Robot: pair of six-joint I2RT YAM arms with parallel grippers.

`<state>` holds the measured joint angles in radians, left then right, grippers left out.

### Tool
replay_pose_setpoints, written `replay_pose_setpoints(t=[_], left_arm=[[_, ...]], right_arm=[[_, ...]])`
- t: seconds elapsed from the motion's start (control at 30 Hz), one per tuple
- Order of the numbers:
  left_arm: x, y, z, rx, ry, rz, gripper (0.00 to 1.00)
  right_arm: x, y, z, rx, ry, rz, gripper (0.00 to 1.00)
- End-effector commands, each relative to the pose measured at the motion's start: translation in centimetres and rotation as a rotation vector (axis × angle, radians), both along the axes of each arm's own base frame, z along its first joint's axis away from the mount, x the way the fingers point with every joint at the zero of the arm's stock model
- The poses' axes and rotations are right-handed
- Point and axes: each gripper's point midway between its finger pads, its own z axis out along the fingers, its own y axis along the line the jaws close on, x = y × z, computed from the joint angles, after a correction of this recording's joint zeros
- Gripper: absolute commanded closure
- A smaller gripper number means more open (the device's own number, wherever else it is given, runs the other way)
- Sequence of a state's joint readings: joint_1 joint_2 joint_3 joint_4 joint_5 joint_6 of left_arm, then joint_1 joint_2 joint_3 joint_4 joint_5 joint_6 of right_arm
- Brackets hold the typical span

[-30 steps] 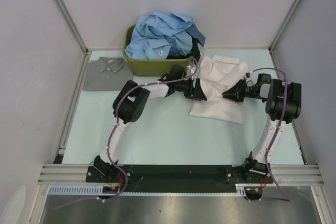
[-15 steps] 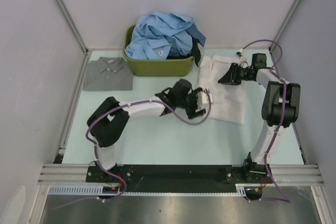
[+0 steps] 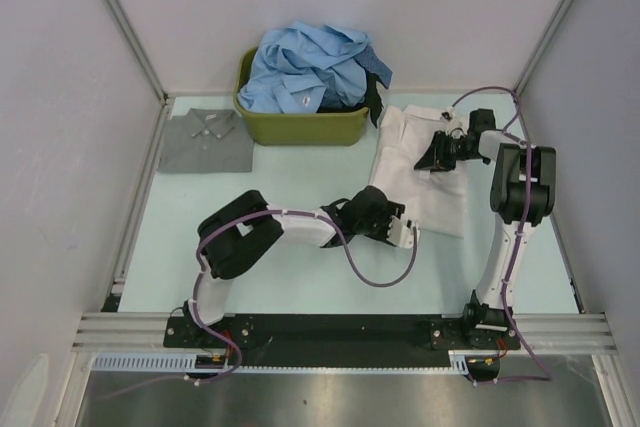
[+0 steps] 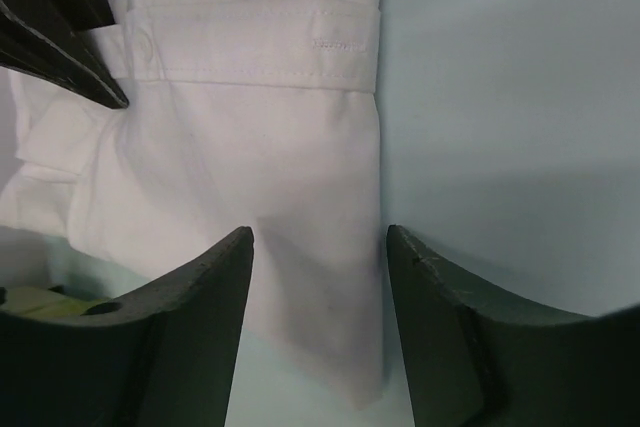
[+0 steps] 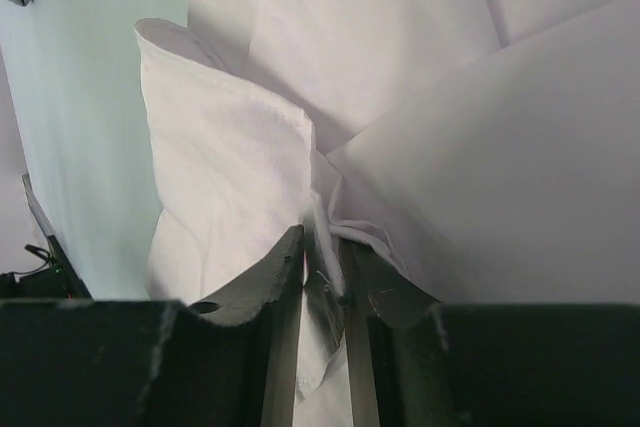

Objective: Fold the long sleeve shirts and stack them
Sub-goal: Fold the shirt

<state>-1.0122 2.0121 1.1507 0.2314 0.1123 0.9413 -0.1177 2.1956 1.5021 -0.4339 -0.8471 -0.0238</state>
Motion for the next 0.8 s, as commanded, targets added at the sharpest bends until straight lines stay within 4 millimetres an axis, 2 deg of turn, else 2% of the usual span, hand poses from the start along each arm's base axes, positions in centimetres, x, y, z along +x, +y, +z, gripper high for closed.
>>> replay_pose_setpoints(t=[0.0,0.07,0.1,0.17,0.2,0.27,0.33,0.37,0.4,0.43,0.47,0.5,0.57,0.63,0.7,0.73,0.77], left_arm=[[1.0,0.2,-1.0,0.055,-0.132,-0.027,0.42],[0.7,0.1,-1.2,0.056,-0.141,-0.044,0.48],[0.5,0.1,-1.3,0.057,-0.136,-0.052,0.59],[0.3,0.1,-1.0,0.052,-0.138,-0.06,0.72],[0.0,0.0,-1.0,0.051,-0.126,-0.073,0.85],[-0.7,0.2,-0.4,0.056,-0.092,-0.09,0.99],[-1.9,0.0,0.2,0.042,-0.037,-0.124,1.0],[-2.6,0.6,-0.1,0.068,-0.001,-0.134,1.0],[-3.0,0.5,1.0,0.047,0.021,-0.136,1.0],[-4.0,0.5,1.2,0.045,0.06,-0.169,1.0],[-4.7,1.2,1.0,0.073,0.101,-0.174,1.0],[-5.3,1.2,1.9,0.063,0.135,-0.169,1.0],[-7.2,2.1,2.1,0.095,0.233,-0.192,1.0],[-8.5,2.1,3.6,0.091,0.287,-0.189,1.0],[-10.8,3.4,4.0,0.131,0.404,-0.194,1.0],[-12.1,4.5,4.8,0.154,0.452,-0.199,1.0],[-13.5,4.7,5.9,0.137,0.5,-0.235,1.0]], right_arm=[[1.0,-0.7,-1.0,-0.069,-0.024,-0.004,0.74],[1.0,-0.7,-1.0,-0.065,-0.021,-0.004,0.74],[0.9,-0.5,-0.8,-0.062,-0.023,-0.001,0.73],[0.9,-0.3,-0.3,-0.048,-0.029,0.003,0.71],[0.9,-0.1,0.4,-0.04,-0.042,0.009,0.67],[1.2,0.2,2.8,-0.012,-0.088,0.02,0.62],[1.5,0.1,5.4,-0.002,-0.144,0.027,0.55],[1.3,0.1,6.6,0.006,-0.162,0.044,0.53],[1.3,-0.2,7.3,0.006,-0.174,0.043,0.48],[1.3,-0.4,8.2,0.005,-0.191,0.048,0.47],[0.7,-0.6,9.4,0.002,-0.208,0.068,0.46],[0.5,-0.8,10.0,-0.002,-0.216,0.074,0.43],[-0.3,-1.5,11.0,-0.01,-0.221,0.077,0.43],[-0.8,-2.2,11.4,-0.026,-0.241,0.099,0.43],[-1.7,-2.4,11.4,-0.037,-0.239,0.128,0.44],[-2.2,-2.5,11.4,-0.034,-0.219,0.131,0.45],[-2.4,-2.6,11.6,-0.033,-0.223,0.136,0.45]])
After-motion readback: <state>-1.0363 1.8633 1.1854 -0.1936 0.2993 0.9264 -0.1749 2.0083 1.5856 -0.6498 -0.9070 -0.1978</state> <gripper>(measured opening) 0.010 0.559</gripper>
